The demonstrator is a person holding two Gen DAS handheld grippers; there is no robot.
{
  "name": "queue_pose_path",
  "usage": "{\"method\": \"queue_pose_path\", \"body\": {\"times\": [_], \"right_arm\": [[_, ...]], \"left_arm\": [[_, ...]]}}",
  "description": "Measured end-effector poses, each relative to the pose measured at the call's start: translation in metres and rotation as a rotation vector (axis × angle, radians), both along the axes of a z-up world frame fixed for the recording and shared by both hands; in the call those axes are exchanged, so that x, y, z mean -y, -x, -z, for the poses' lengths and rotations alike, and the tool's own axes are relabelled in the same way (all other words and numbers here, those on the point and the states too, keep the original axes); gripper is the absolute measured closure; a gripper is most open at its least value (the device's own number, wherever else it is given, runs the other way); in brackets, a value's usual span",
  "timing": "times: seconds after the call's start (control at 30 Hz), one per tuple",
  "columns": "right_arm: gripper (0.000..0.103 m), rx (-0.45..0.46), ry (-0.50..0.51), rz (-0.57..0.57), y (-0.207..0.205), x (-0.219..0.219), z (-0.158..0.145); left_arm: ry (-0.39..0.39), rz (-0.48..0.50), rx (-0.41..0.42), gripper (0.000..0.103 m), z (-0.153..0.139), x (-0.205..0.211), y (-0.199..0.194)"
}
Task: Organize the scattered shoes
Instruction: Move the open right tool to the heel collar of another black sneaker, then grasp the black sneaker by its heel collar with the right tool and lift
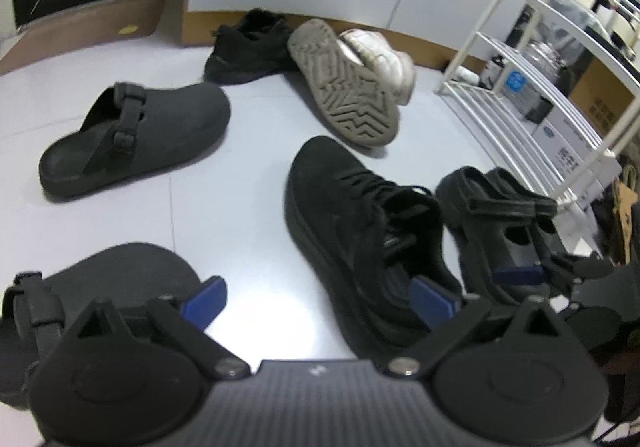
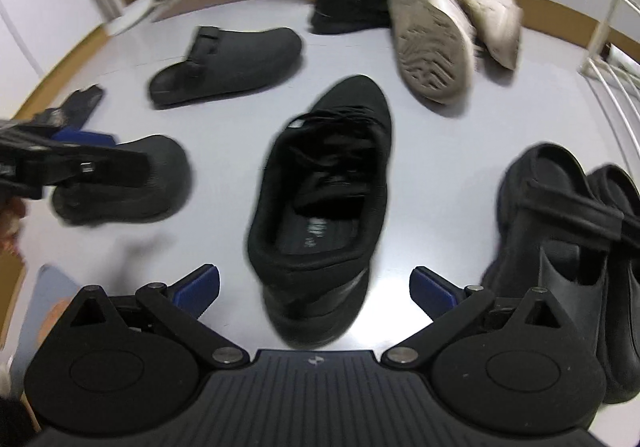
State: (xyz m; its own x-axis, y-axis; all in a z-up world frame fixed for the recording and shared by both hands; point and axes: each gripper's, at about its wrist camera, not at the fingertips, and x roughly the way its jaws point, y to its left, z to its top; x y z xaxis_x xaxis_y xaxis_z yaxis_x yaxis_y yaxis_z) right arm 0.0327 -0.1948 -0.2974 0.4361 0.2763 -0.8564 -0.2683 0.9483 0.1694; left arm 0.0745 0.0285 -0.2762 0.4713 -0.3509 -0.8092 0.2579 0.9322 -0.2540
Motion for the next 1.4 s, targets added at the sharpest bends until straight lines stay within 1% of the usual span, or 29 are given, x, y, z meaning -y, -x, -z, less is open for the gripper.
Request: {"method": "queue_pose_path", "body": {"times": [0.1, 0.2, 0.23, 0.33, 0.4, 0.43, 0.5, 0.57, 0.7, 0.8, 0.9, 0.97, 1.03, 1.1, 1.17, 1.3, 1.37, 1.4], "right_arm": [[0.000, -0.018, -0.015, 0.024, -0.009, -0.002, 0.008], [0.000, -0.032, -0.040, 0.023, -0.015, -0.002, 0.012], [0.002, -0.030, -0.037, 0.019, -0.016, -0.001, 0.012], [0.014, -0.024, -0.032, -0.007, -0.017, 0.004, 0.014], [0.020, -0.019, -0.035, -0.030, -0.016, 0.004, 0.012], [0.024, -0.006, -0.022, -0.052, -0.014, 0.003, 0.010], [0.028, 0.006, -0.004, -0.077, -0.012, 0.002, 0.006], [0.029, 0.014, 0.012, -0.084, -0.012, 0.004, 0.004], [0.029, 0.037, 0.060, -0.039, -0.017, 0.017, 0.001], [0.028, 0.062, 0.123, 0.022, -0.023, 0.034, -0.001], [0.027, 0.054, 0.141, 0.113, -0.029, 0.051, -0.002], [0.027, 0.054, 0.113, 0.153, -0.029, 0.056, -0.005], [0.027, 0.057, 0.075, 0.174, -0.026, 0.057, -0.008], [0.027, 0.054, 0.057, 0.154, -0.021, 0.052, -0.011], [0.027, 0.044, 0.045, 0.147, -0.020, 0.049, -0.010], [0.027, -0.003, -0.002, 0.148, -0.022, 0.044, -0.007], [0.027, -0.044, -0.078, 0.172, -0.026, 0.043, -0.006], [0.024, -0.062, -0.126, 0.188, -0.028, 0.043, -0.006]], "left_arm": [[-0.011, -0.011, -0.008, 0.004, 0.004, -0.002, -0.002], [-0.028, -0.016, -0.013, 0.004, 0.006, -0.005, -0.003], [-0.029, -0.016, -0.014, 0.004, 0.007, -0.006, -0.002], [-0.030, -0.018, -0.014, 0.004, 0.007, -0.008, -0.001], [-0.030, -0.016, -0.014, 0.004, 0.007, -0.009, -0.001], [-0.031, -0.015, -0.013, 0.004, 0.007, -0.009, 0.000], [-0.032, -0.012, -0.011, 0.004, 0.006, -0.008, 0.000], [-0.036, -0.012, -0.010, 0.004, 0.006, -0.008, 0.001], [-0.055, -0.023, -0.017, 0.004, 0.009, -0.005, -0.001], [-0.048, -0.035, -0.018, 0.004, 0.009, -0.004, -0.004], [-0.038, -0.029, 0.003, 0.004, 0.004, -0.004, -0.003], [-0.037, -0.027, 0.013, 0.004, 0.001, -0.005, -0.003], [-0.033, -0.036, 0.003, 0.004, 0.003, -0.006, -0.006], [-0.023, -0.042, -0.004, 0.004, 0.004, -0.006, -0.008], [-0.024, -0.036, 0.005, 0.004, 0.003, -0.006, -0.007], [-0.028, -0.037, 0.010, 0.004, 0.002, -0.009, -0.004], [-0.031, -0.046, 0.002, 0.004, 0.004, -0.011, -0.005], [-0.033, -0.051, -0.001, 0.004, 0.004, -0.011, -0.005]]}}
